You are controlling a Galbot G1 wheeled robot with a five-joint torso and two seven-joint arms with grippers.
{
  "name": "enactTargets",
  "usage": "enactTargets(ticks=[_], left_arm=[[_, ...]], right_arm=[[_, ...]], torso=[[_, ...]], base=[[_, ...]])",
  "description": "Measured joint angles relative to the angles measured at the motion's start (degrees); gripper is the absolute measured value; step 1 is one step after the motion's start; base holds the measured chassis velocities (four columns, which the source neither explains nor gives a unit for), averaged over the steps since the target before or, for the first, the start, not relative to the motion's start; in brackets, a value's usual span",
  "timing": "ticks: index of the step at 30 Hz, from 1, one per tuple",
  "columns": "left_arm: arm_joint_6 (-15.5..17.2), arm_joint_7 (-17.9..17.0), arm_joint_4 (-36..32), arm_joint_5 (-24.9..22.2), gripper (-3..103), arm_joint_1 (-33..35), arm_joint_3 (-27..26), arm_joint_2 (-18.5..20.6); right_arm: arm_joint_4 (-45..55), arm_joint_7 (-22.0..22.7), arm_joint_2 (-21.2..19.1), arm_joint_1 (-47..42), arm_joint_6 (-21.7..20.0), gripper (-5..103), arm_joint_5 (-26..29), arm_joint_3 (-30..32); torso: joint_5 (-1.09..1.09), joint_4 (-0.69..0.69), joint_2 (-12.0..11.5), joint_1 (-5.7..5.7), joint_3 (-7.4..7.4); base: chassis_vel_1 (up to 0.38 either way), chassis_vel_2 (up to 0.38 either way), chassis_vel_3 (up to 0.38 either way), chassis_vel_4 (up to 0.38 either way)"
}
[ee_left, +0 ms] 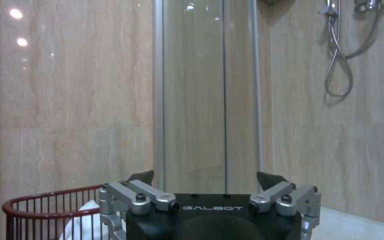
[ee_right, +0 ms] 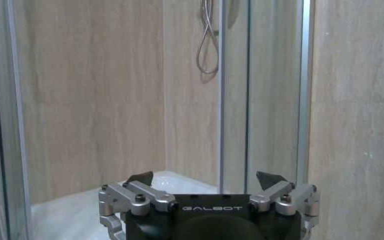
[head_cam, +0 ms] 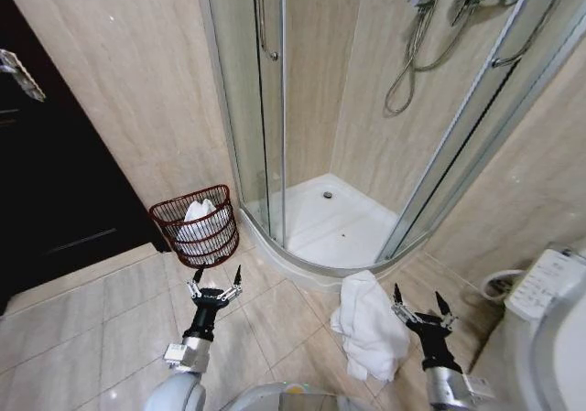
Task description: Discard the used towel into the hamper.
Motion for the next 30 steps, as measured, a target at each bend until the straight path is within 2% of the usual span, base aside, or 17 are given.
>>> enactTargets(ticks=[12,30], left_arm=[[-1.1,0.4,-0.1,-1.0,100,0.9,-1.6,0.4],[-1.1,0.7,-1.1,-1.3,100,1.2,-1.9,0.9]], right_arm=[[0.6,0.0,0.0,0.0,0.0,100,-1.3,-1.1],[0.7,0.2,0.1,-0.2,-0.4,100,-2.2,-1.4]], torso=[[0.0,-0.01,-2.8,-0.83,-2.01],[0.0,-0.01,-6.9,-1.98,-4.88]], base=[[0.0,0.0,0.0,0.0],[0.0,0.0,0.0,0.0]])
